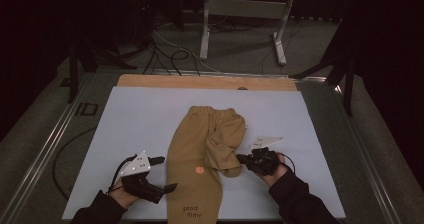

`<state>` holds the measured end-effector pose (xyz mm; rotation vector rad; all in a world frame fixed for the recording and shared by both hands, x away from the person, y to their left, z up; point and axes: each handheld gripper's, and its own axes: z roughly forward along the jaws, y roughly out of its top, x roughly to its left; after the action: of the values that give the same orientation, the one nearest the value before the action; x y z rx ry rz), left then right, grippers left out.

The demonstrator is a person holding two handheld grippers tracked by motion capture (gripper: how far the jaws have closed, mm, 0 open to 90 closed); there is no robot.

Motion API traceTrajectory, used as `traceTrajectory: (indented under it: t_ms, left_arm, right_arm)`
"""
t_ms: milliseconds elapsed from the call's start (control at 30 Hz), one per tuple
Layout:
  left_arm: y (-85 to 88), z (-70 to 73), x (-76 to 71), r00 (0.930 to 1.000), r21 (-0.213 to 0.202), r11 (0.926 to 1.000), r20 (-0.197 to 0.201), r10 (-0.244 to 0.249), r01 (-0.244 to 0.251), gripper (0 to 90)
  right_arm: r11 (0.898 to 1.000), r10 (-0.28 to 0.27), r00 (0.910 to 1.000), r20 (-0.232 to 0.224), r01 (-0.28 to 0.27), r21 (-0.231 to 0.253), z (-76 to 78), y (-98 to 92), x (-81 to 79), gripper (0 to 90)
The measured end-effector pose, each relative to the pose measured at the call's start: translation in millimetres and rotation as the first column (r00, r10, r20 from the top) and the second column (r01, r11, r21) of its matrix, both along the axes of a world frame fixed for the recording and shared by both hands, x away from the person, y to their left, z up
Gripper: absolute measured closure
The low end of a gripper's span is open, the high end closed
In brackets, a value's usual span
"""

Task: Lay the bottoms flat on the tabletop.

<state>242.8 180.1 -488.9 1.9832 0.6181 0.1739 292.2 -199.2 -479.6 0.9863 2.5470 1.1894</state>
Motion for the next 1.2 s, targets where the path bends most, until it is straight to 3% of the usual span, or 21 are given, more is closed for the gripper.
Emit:
traceTrajectory:
  t_ms: [200,367,400,533,600,767,867,933,1033,1167,1200]
  left_arm:
    - [-0.9,0.6,-0.9,1.0,0.003,1.0,0.006,-0.004,0.004,3.3]
    - [-0.7,0.3,-0.7,1.0,0.001,1.0,0.004,-0.004,0.004,3.3]
    - [-1.0,0.4,-0.9,1.0,0.002,1.0,0.005,-0.006,0.006,3.3]
    - [-1.0,0.5,-0.9,1.0,-0.001,1.0,0.005,-0.006,0.006,3.3]
    - [-0.7,0.6,-1.2,1.0,-0.002,1.0,0.006,-0.006,0.006,3.3]
    - [-0.1,0.8,-1.4,1.0,-0.004,1.0,0.006,-0.005,0.005,3.3]
    - [-0.2,1.2,-2.0,1.0,-0.001,1.0,0.008,-0.005,0.005,3.3]
    - [-2.2,1.9,-2.6,1.0,0.006,1.0,-0.001,-0.001,0.001,3.4]
    - [-11.8,3.9,-7.6,0.9999,0.014,0.9998,-0.009,-0.013,0.014,3.8]
    - [-36.8,3.9,-21.1,0.9996,0.106,0.9941,-0.017,-0.023,0.024,5.7]
    - [-42.5,3.5,-25.0,0.9992,0.121,0.9919,-0.014,-0.038,0.039,7.7]
  right_arm:
    - [0.994,0.103,0.9946,0.003,-0.103,0.043,2.5,31.3,-14.1,89.9]
    - [0.984,0.18,0.9837,-0.007,-0.18,0.016,-4.7,51.6,-24.4,89.8]
    - [0.978,0.209,0.9777,-0.017,-0.209,0.011,-11.6,59.3,-26.4,89.8]
    - [0.971,0.234,0.9711,-0.05,-0.235,-0.035,-29.3,67.1,-26.7,89.8]
    - [0.973,0.227,0.9722,-0.058,-0.229,-0.032,-31.7,66.2,-26.4,89.7]
    - [0.982,0.19,0.9812,-0.033,-0.191,-0.015,-16.2,54.6,-26.9,83.1]
    - [0.989,0.147,0.9891,-0.01,-0.147,0.001,-2.0,33.2,-32.0,70.6]
    - [0.992,0.124,0.9921,-0.013,-0.124,0.017,0.4,23.4,-37.3,65.6]
    - [0.993,0.109,0.9923,-0.059,-0.106,0.048,-1.6,14.8,-44.7,56.3]
    - [0.991,0.122,0.9857,-0.116,-0.115,0.065,-10.8,16.9,-55.0,48.8]
    - [0.992,0.124,0.9849,-0.121,-0.119,0.048,-13.0,19.8,-56.7,46.9]
